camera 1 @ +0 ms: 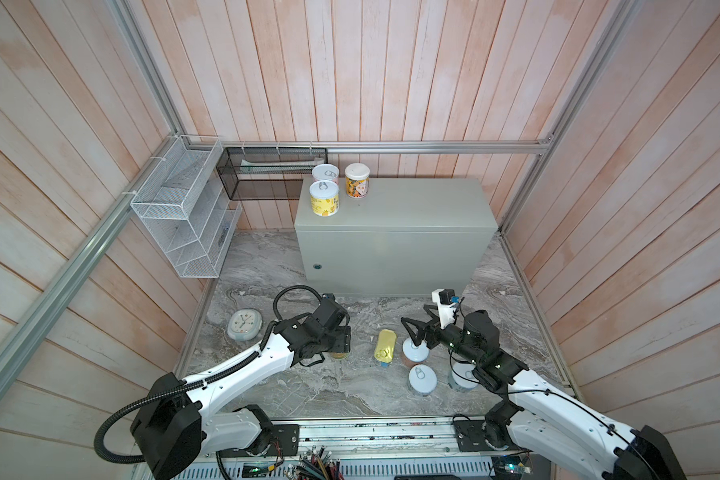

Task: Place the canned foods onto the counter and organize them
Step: 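Lift the green-labelled can with the left gripper while the right gripper approaches it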

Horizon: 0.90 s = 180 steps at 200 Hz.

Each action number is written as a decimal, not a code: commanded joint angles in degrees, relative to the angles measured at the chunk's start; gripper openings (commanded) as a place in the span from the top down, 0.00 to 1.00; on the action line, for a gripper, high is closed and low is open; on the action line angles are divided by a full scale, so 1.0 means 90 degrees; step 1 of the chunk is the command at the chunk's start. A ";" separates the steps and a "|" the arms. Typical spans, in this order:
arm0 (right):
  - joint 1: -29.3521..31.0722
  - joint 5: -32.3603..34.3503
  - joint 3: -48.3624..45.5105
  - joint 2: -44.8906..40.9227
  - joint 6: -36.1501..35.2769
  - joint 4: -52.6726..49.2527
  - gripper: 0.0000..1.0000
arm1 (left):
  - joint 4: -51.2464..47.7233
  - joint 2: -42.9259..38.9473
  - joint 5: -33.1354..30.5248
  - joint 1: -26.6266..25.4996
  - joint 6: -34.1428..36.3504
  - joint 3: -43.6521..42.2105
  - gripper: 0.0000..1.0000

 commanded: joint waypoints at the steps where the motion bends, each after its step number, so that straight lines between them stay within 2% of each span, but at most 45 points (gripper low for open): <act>1: 0.0193 0.0326 0.0229 0.0445 -0.0588 0.0426 0.03 | 0.0346 0.0029 0.0492 0.0264 0.0573 0.0474 0.41; 66: 0.0298 -0.0236 0.0457 0.1282 -0.0905 0.1187 0.04 | 0.0538 0.0181 0.1217 0.0714 0.0675 0.0496 0.42; 180: 0.0823 -0.0428 0.0394 0.1480 -0.1383 0.1483 0.09 | 0.0427 0.0557 0.2027 0.0962 0.0777 0.1084 0.43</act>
